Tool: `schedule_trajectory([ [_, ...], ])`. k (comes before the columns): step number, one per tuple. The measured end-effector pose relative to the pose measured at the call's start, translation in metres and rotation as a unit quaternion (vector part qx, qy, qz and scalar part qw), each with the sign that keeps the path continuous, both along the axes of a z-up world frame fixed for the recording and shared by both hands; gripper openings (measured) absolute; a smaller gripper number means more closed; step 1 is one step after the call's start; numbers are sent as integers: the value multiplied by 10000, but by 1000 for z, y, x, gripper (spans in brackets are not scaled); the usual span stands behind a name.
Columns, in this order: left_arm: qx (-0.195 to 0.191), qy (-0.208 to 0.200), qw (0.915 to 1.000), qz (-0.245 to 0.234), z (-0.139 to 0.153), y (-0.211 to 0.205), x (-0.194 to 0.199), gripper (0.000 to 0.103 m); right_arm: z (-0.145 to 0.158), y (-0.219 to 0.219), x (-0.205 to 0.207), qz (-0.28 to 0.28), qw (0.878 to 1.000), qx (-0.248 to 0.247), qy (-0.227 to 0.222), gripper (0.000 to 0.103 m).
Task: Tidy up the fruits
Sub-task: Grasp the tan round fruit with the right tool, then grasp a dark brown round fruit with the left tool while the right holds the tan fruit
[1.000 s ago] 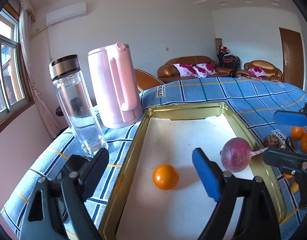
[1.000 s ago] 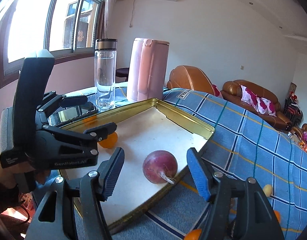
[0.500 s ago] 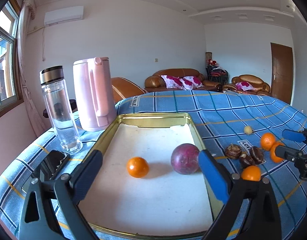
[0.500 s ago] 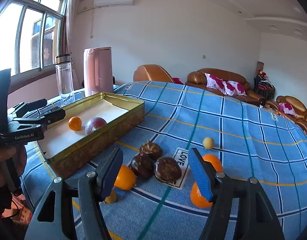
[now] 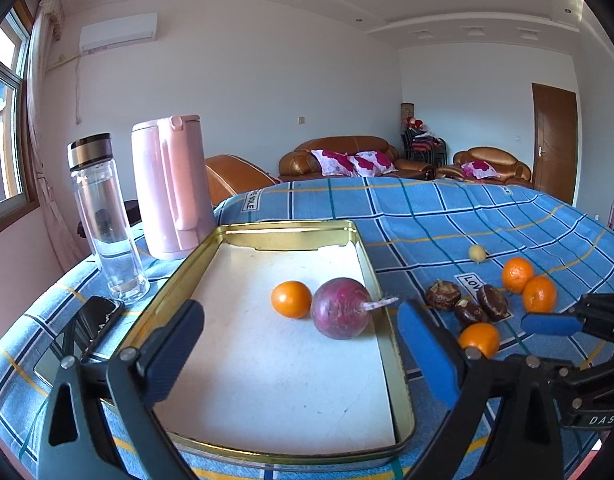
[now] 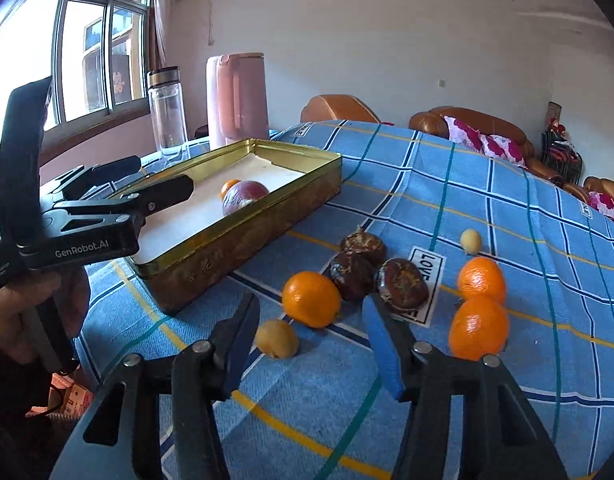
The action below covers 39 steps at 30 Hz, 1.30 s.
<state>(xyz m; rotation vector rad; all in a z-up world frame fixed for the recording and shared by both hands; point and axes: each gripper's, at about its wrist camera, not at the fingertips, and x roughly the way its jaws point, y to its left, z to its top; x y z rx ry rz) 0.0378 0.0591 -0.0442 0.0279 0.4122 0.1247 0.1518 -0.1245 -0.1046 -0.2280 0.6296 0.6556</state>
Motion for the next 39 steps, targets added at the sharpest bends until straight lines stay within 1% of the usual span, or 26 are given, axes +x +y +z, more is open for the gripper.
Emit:
schedule_trajectory([
  [2,-17,-3,10000,16,-1,1,-1,100,-6,7,0,75,9998,-133,109,44],
  [7,-54,-21,10000,37,-2,6,-4,100,-18,17,1,200,9986,-380,324,41],
  [10,-81,-62,9998,140,0,13,-6,100,-21,17,1,258,9982,-399,375,29],
  [12,-112,-60,9996,238,1,21,-6,100,-20,16,-1,300,9982,-377,358,29],
  [15,-206,-60,9995,210,2,23,-7,100,-17,13,-4,285,9987,-305,276,29],
  [22,-74,-52,9999,-140,6,-4,-2,100,3,-8,-8,-87,9997,-127,-202,29],
  [28,21,0,9993,-375,8,-28,8,100,13,-30,5,-558,9973,-100,-462,29],
  [31,120,20,9986,-507,10,-41,13,100,16,-47,14,-774,9960,-3,-438,29],
  [34,131,89,9974,-704,10,-57,20,100,17,-58,22,-945,9945,28,-459,29],
  [37,160,246,9951,-945,7,-75,30,99,18,-68,28,-1088,9930,71,-459,29],
  [39,212,383,9930,-1093,1,-88,38,95,18,-73,31,-1155,9922,116,-461,29],
])
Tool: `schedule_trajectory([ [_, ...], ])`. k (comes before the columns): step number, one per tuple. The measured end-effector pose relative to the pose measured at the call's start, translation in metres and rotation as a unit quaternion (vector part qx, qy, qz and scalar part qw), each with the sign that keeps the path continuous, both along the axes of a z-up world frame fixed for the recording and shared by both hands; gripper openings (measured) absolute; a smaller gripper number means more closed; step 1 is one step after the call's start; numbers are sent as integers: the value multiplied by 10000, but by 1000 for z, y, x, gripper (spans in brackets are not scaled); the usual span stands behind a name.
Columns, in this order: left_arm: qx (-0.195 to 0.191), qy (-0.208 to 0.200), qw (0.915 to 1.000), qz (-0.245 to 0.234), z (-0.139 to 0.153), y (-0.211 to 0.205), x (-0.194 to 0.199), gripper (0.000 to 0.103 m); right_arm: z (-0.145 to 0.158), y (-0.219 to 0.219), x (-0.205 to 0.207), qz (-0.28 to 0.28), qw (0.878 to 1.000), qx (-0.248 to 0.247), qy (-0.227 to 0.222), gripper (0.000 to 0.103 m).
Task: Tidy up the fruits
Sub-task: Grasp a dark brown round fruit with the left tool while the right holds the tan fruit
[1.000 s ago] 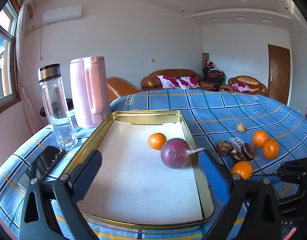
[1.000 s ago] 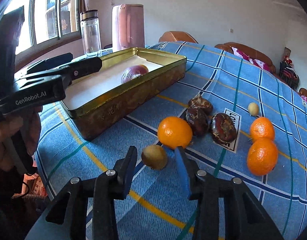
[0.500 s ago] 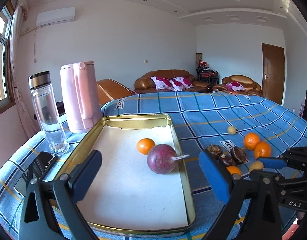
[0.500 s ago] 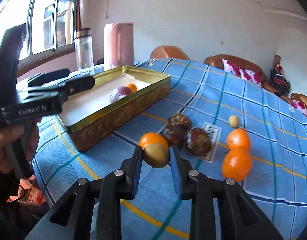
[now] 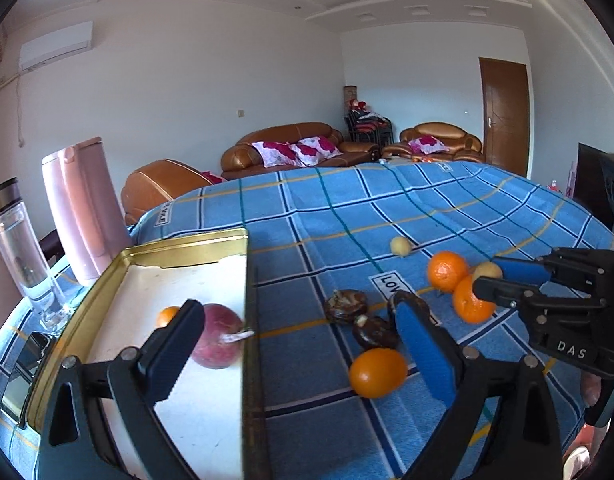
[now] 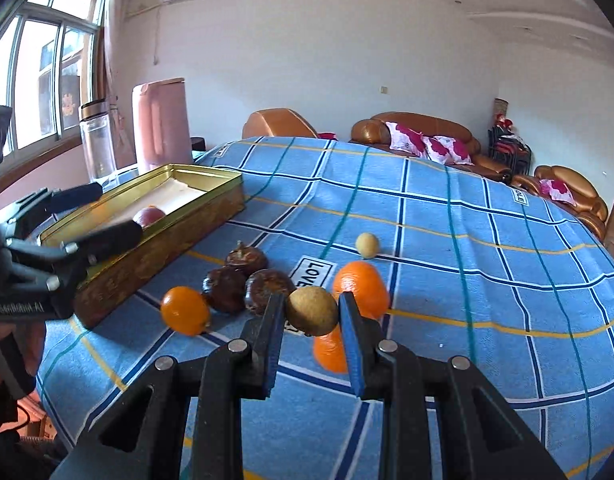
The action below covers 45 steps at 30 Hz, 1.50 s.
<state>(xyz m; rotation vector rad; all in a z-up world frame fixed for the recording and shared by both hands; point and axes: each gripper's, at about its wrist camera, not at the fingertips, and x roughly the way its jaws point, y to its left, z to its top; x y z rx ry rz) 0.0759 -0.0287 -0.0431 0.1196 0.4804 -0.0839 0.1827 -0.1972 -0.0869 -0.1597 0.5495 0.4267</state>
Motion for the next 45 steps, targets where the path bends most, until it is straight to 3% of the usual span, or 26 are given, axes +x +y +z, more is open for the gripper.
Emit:
schedule_trajectory([
  [5,4,576,9976,-382,-14,-24,23,78,0,-5,3,-35,10000,71,41,29],
  [10,143,995,9931,-608,-21,-40,40,71,2,-2,4,35,10000,39,62,29],
  [12,82,1195,9904,-685,-25,-42,48,55,3,-2,3,36,10000,53,29,29],
  [15,-93,1544,9851,-752,-32,-39,59,48,3,-4,3,37,10000,87,28,29],
  [19,-188,1712,9818,-802,-38,-40,65,47,4,-6,2,55,9999,125,18,29],
  [21,-219,1871,9786,-830,-42,-41,70,39,3,-5,2,65,9999,120,31,29],
  [30,-392,1501,9834,-946,-32,-37,60,38,0,-5,-2,53,9999,123,-12,29],
  [45,-202,613,9937,-921,-12,-37,35,38,4,-7,-17,137,9989,253,-374,29],
])
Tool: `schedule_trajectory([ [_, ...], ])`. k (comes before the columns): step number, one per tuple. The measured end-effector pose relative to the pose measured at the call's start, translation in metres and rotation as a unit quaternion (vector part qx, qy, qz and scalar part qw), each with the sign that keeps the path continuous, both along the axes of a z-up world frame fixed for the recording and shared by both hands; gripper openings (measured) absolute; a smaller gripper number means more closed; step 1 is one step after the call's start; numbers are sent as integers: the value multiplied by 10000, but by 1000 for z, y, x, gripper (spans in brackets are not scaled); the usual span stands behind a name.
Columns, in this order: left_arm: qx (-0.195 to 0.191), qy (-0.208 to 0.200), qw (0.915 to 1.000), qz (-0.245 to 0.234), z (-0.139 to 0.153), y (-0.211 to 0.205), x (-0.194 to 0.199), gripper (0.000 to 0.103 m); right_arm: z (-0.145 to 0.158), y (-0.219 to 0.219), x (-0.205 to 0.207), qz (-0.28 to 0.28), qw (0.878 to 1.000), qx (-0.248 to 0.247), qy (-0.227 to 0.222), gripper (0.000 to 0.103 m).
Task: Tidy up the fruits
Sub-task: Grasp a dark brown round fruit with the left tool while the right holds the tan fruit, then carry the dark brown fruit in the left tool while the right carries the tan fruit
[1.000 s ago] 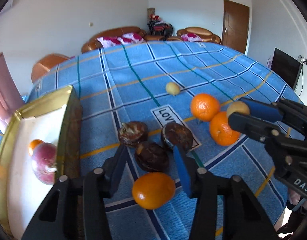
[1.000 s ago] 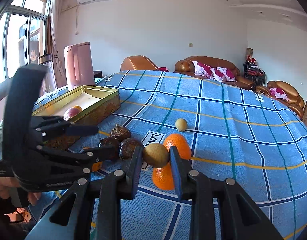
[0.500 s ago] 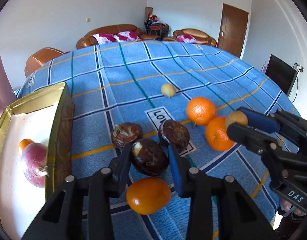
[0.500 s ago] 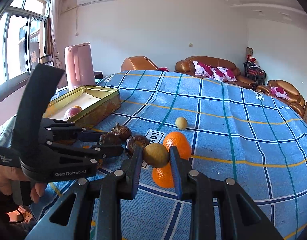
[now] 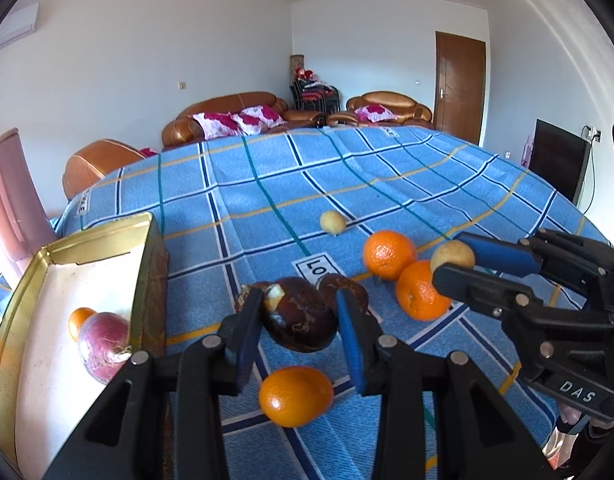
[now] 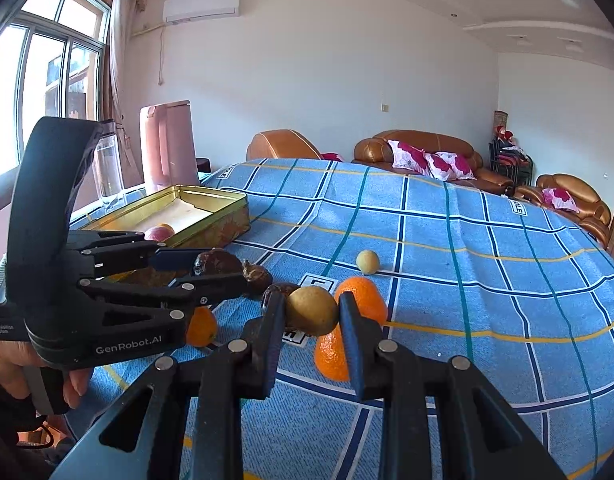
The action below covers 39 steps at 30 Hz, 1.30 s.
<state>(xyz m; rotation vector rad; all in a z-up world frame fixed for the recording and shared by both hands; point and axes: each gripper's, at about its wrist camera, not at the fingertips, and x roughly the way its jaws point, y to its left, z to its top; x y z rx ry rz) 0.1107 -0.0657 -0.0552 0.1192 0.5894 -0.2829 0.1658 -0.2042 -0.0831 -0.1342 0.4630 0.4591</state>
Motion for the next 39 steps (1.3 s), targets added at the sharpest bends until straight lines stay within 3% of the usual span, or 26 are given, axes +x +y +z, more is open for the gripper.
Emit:
schedule_trajectory([
  [14,-268,-551,9978,239,12,14,-16,38,8,5,-13,88,9992,18,-401,29],
  [39,-229,-1061,9934,369,19,15,-34,38,15,5,-25,124,9970,123,-760,29],
])
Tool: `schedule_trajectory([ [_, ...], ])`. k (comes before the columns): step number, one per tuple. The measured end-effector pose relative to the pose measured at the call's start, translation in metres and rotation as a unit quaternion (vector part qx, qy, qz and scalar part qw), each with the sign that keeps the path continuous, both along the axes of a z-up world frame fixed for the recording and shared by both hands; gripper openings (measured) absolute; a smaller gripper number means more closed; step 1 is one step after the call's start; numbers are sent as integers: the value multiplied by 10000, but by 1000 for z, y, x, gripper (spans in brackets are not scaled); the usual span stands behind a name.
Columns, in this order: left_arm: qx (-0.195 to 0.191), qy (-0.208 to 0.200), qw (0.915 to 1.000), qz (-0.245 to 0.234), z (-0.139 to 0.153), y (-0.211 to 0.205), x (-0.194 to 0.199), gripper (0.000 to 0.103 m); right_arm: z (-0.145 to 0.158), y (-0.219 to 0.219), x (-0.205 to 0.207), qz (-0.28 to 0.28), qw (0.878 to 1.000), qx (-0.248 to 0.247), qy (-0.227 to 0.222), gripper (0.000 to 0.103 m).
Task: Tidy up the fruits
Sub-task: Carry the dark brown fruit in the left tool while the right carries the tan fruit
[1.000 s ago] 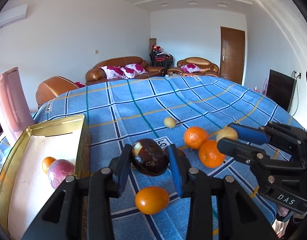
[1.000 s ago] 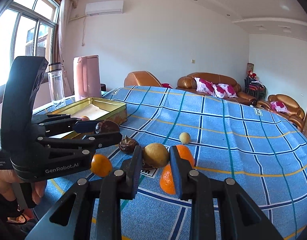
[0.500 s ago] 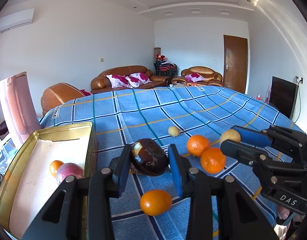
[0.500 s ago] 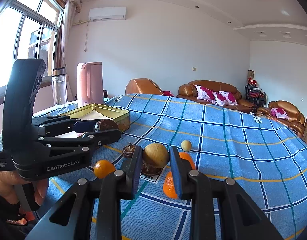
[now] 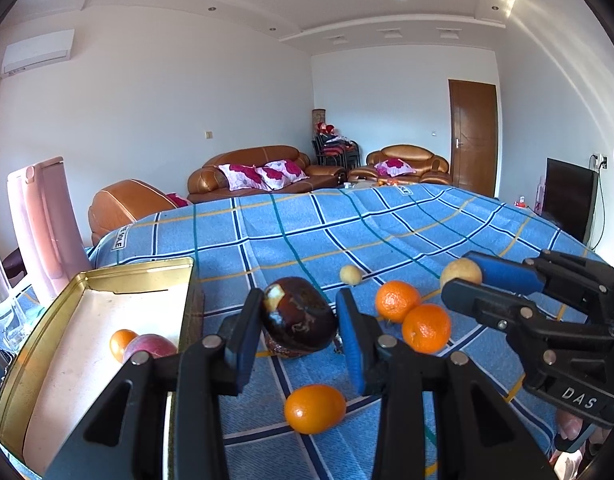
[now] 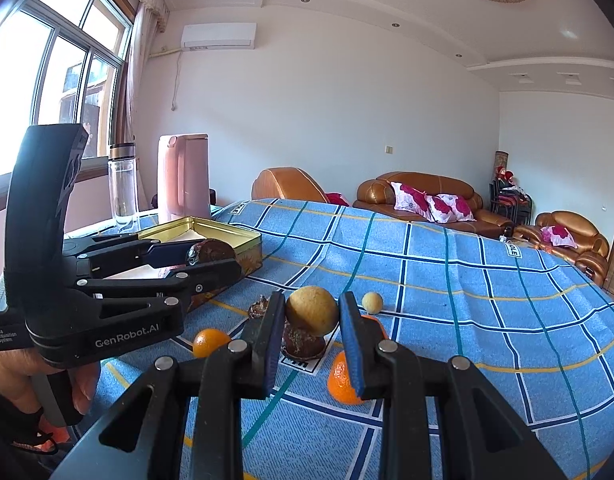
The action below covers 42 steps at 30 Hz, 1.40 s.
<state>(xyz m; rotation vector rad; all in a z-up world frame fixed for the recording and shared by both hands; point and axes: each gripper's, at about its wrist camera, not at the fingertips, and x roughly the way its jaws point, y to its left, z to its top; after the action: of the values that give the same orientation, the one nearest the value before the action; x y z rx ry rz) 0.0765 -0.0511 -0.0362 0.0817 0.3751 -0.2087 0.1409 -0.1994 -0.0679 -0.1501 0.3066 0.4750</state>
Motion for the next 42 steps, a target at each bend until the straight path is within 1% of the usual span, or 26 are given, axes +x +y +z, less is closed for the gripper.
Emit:
schedule_trajectory([
  [11,-4,-259,9997,11,3,0,-9,38,4,3,-6,33,9997,-24,-240,29],
  [19,11,-462,9989,52,6,1,-15,38,4,2,-8,33,9995,-11,-323,29],
  [30,120,-881,9959,136,9,0,-28,38,7,3,-13,55,9987,-24,-512,29],
  [42,104,-926,9950,347,15,13,-31,38,14,18,-11,222,9982,-134,-548,29],
])
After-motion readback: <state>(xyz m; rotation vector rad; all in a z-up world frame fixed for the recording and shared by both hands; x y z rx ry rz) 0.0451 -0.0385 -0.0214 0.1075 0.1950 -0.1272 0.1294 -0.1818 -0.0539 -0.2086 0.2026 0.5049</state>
